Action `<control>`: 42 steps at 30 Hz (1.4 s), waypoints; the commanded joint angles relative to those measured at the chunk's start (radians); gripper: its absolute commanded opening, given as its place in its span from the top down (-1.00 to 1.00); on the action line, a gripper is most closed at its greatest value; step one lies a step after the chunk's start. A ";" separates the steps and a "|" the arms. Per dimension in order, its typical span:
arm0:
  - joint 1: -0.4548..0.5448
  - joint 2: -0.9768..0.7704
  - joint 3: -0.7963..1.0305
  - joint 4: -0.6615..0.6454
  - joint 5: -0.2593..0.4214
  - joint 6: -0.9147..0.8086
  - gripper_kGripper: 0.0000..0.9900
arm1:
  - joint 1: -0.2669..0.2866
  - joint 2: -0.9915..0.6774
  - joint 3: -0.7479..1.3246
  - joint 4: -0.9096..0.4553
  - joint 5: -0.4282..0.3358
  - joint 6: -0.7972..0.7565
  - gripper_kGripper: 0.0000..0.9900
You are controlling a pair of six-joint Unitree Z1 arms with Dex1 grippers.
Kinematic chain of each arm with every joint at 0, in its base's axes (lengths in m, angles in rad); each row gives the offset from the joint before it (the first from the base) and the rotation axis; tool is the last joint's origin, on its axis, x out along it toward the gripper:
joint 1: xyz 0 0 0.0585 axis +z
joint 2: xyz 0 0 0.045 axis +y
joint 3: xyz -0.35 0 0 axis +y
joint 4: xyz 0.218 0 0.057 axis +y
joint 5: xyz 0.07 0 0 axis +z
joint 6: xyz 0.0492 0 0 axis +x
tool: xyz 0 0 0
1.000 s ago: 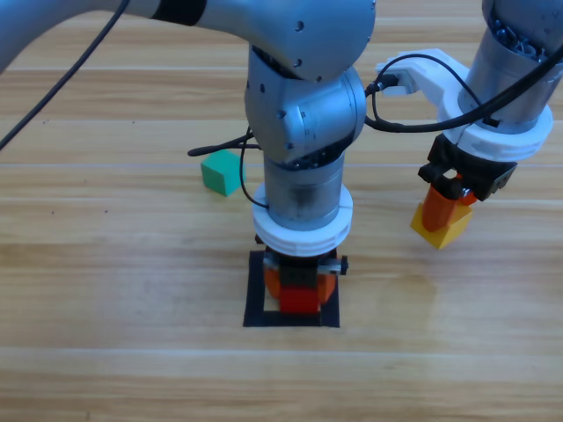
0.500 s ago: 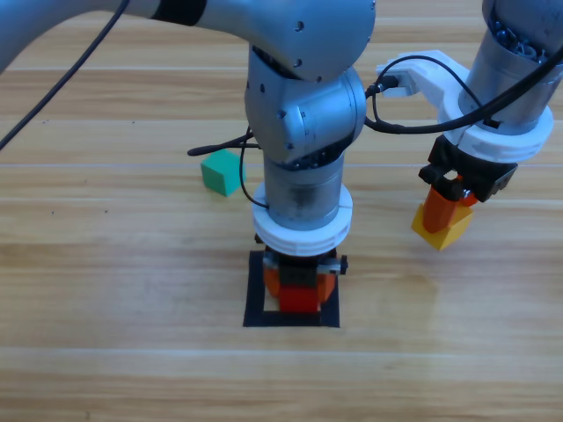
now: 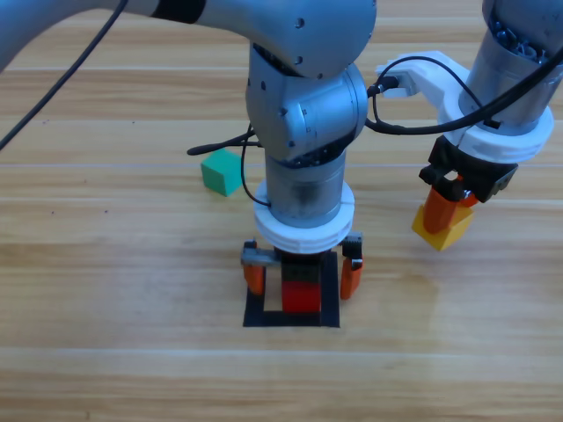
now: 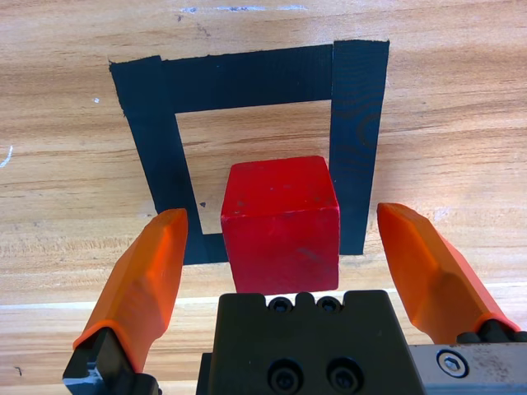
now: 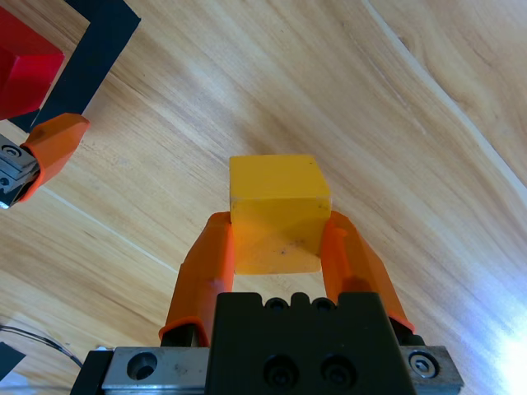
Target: Stack the blocks in the rectangular block: red at the bottom, yellow in the middle, green on top
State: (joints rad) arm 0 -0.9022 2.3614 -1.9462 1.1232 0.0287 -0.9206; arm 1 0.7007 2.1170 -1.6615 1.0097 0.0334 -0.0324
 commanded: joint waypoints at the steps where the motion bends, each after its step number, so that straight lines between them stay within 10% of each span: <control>1: -0.023 -0.064 0.015 0.004 0.022 -0.003 -1.00 | -0.023 -0.009 0.032 -0.016 0.017 0.003 1.00; 13: 0.128 -0.369 0.032 0.110 0.106 0.157 -1.00 | -0.017 -0.163 0.080 -0.017 0.135 0.046 1.00; 23: 0.387 -0.369 0.176 0.009 0.123 0.533 -1.00 | 0.071 -0.201 0.037 -0.019 0.014 0.101 1.00; 42: 0.621 -0.407 0.164 -0.010 0.080 0.853 -1.00 | 0.255 0.202 -0.491 0.356 0.002 0.545 1.00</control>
State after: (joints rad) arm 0 -0.3669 1.9731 -1.8068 1.1235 0.1301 -0.1024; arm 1 0.8992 2.2385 -2.1153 1.3373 0.0371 0.4574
